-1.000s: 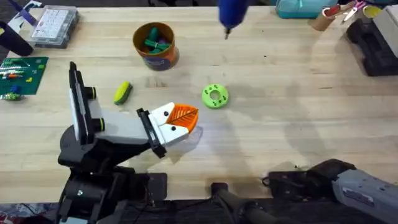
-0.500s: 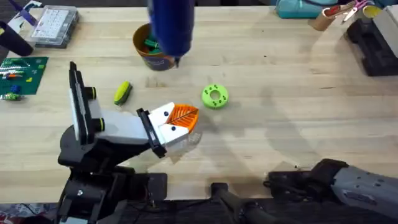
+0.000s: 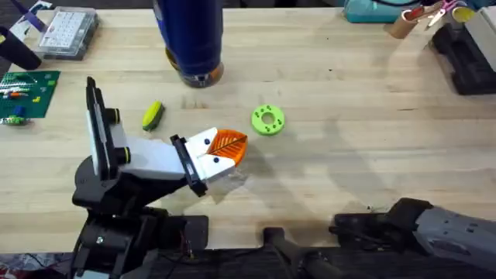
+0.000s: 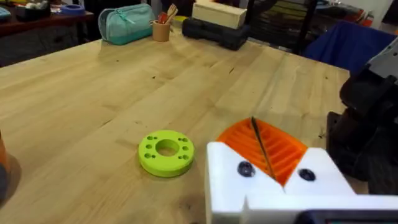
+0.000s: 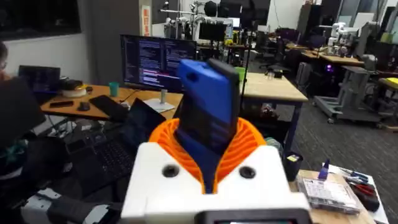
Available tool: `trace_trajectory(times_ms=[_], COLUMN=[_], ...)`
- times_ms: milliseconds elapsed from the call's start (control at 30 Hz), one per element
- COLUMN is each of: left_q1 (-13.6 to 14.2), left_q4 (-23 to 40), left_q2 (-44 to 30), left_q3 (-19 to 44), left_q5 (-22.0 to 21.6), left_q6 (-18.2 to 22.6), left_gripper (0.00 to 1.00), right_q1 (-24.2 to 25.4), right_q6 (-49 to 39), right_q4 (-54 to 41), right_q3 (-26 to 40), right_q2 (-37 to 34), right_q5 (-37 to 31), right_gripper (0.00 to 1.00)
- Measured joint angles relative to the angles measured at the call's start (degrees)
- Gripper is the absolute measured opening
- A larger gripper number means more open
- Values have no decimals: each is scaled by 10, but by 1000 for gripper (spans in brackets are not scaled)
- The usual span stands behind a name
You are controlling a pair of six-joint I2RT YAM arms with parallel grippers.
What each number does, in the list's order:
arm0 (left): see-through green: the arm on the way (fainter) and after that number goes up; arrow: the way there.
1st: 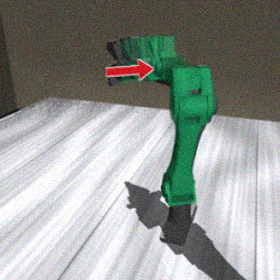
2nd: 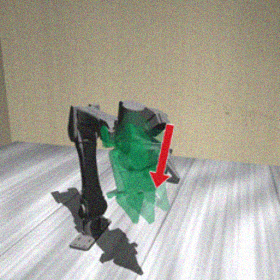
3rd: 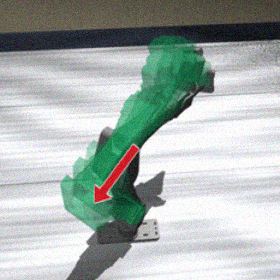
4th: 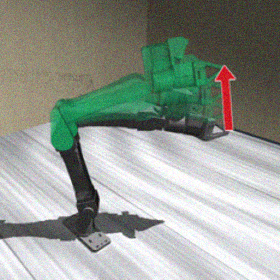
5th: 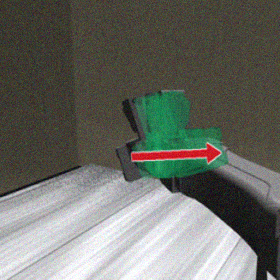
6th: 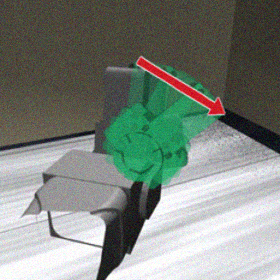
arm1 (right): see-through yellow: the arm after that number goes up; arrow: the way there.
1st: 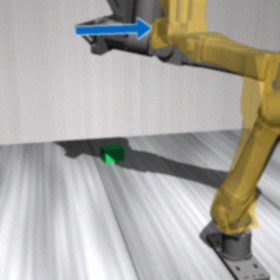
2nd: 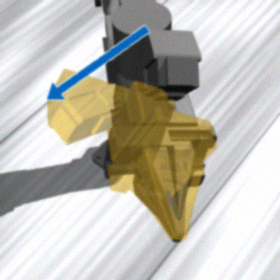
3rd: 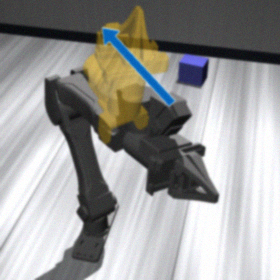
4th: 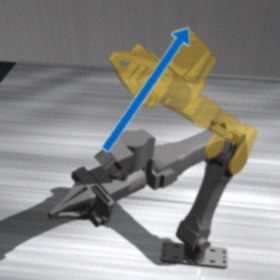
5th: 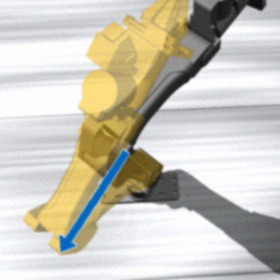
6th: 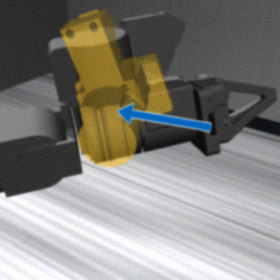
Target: Pick up the gripper from the table and insert it into the empty holder that is missing its gripper. Then pick up a screw, insert it into the mounting hole, and use the screwdriver to tighten it. Finally, clean up the table by picking up the vegetable and placing it into the bucket.
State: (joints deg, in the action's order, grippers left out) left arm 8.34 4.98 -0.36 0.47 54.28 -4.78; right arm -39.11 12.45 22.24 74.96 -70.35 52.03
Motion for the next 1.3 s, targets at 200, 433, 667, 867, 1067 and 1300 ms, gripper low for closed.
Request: trace_trajectory(times_ms=[200,433,667,867,1067,1300], left_q1=[0,0,0,0,0,0], left_q4=[0,0,0,0,0,0], left_q2=[0,0,0,0,0,0], left_q3=[0,0,0,0,0,0], left_q5=[0,0,0,0,0,0], left_q6=[0,0,0,0,0,0], left_gripper=[18,18,18,18,18,18], right_q1=[-4,-23,-39,-41,-41,-40], right_q6=[0,-4,4,26,13,-33], right_q4=[-5,-11,124,204,193,135], right_q3=[0,0,-59,-149,-173,-174], right_q2=[-2,-20,-20,-20,-20,-21], right_q5=[4,19,19,20,37,42], right_gripper=[50,52,50,52,50,51])
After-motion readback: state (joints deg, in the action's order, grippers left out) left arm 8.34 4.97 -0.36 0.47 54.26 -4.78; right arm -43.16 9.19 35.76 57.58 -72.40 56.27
